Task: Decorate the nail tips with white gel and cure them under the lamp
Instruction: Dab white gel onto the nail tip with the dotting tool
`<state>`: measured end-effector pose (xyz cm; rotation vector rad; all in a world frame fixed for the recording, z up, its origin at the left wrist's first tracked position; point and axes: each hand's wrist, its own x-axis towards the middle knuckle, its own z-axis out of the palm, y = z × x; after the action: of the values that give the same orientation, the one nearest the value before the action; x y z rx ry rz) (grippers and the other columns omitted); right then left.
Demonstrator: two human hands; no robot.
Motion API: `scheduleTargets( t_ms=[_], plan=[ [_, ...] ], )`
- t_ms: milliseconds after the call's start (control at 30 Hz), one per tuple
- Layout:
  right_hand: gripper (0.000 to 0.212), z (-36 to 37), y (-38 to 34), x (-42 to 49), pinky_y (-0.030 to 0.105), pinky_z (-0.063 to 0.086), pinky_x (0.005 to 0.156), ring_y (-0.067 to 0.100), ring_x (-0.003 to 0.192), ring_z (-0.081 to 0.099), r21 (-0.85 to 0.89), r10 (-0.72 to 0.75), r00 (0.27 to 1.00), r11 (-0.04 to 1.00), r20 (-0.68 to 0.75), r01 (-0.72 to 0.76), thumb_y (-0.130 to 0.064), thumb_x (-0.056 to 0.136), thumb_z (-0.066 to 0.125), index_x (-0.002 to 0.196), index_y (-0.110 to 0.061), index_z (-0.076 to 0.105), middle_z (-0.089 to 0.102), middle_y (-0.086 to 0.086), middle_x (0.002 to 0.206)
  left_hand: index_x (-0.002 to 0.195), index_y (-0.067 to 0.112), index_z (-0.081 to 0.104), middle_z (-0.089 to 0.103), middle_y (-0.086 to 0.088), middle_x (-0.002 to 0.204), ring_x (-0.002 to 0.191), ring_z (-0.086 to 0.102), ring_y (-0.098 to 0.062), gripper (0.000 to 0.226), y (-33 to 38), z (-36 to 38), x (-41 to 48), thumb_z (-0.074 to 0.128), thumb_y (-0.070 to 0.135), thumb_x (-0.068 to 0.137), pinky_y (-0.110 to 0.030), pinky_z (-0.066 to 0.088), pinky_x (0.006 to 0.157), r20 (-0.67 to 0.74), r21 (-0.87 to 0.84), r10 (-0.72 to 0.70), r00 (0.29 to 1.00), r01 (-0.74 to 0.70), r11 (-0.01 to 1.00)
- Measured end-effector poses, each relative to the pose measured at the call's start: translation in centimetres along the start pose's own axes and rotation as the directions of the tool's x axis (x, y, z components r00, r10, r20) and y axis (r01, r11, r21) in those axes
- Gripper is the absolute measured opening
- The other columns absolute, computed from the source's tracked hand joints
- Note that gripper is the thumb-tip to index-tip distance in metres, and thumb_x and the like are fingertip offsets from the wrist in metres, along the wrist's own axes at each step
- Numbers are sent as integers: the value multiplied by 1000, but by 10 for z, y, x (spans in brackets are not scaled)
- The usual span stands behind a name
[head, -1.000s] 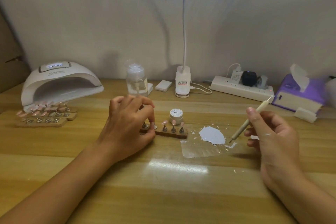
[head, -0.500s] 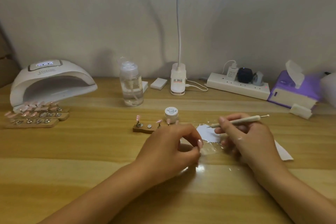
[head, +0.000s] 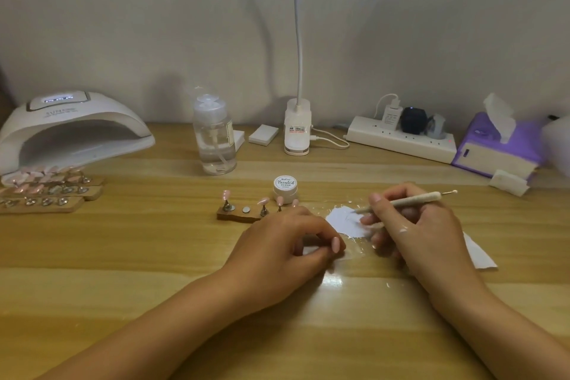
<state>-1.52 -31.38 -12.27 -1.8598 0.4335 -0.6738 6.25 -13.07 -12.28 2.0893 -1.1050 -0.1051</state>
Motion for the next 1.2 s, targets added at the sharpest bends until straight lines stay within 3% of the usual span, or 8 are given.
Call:
scheduleTargets(
  t_ms=[133, 233, 400, 500, 633, 867, 1033, 1200],
  plan=[
    [7, -1, -9, -6, 21, 47, 39, 14, 57, 69, 112, -66, 996, 991, -66, 73, -29, 97, 61, 96, -25, 66, 77, -4, 85, 94, 37, 73, 60, 20, 91, 62, 49, -4, 8, -2, -3, 1, 67, 37, 88, -22, 35, 63, 12, 14, 23, 1000, -23, 1000],
    [9, -1, -18, -12, 22, 48, 41, 12, 55, 67, 105, -123, 990, 986, -69, 130, -30, 90, 69, 91, -22, 65, 74, -1, 82, 92, 37, 73, 62, 17, 91, 61, 49, -5, 7, -3, -2, 0, 68, 36, 88, -22, 34, 62, -16, 15, 45, 999, -45, 999],
    [25, 8, -25, -20, 19, 37, 37, 10, 40, 50, 360, 166, 982, 914, 95, -189, -25, 89, 70, 81, -12, 50, 63, 4, 54, 86, 34, 71, 56, 30, 67, 54, 49, 0, 6, -3, 0, -2, 72, 28, 86, -24, 38, 62, -69, -6, 78, 995, -78, 997],
    [27, 14, -26, -25, 19, 39, 37, 11, 38, 49, 358, 187, 974, 907, 130, -221, -15, 89, 69, 73, -10, 47, 61, 8, 50, 83, 34, 70, 58, 29, 66, 56, 51, 4, 10, -4, -1, -1, 73, 25, 85, -26, 45, 70, -70, -17, 80, 994, -82, 997],
    [22, 17, -28, -26, 15, 36, 36, 8, 35, 48, 307, 159, 979, 932, 128, -191, 1, 80, 60, 67, -6, 44, 58, 12, 45, 83, 34, 71, 58, 30, 67, 59, 49, 10, 11, -4, 0, -2, 74, 24, 84, -13, 28, 60, -65, -4, 88, 994, -88, 996],
    [20, 17, -26, -26, 13, 35, 38, 9, 37, 49, 216, 150, 977, 959, 153, -181, -4, 75, 60, 66, -10, 42, 62, 13, 48, 82, 36, 71, 57, 26, 66, 54, 48, -3, 11, -6, 2, -1, 75, 25, 84, -24, 36, 63, -63, -37, 61, 996, -64, 997],
    [20, 18, -24, -26, 15, 39, 40, 10, 38, 51, 220, 144, 976, 959, 164, -178, -3, 75, 60, 67, -8, 42, 63, 14, 49, 83, 35, 72, 60, 23, 68, 53, 48, -3, 9, -7, 2, -1, 74, 26, 84, -15, 28, 58, -55, -49, 48, 997, -51, 997],
    [21, 18, -24, -26, 17, 41, 41, 10, 39, 50, 235, 140, 976, 956, 169, -178, -3, 75, 59, 66, -9, 42, 62, 15, 49, 83, 33, 73, 61, 22, 69, 53, 49, 1, 7, -5, 1, -1, 74, 26, 84, -16, 28, 58, -52, -60, 47, 998, -50, 997]
  ],
)
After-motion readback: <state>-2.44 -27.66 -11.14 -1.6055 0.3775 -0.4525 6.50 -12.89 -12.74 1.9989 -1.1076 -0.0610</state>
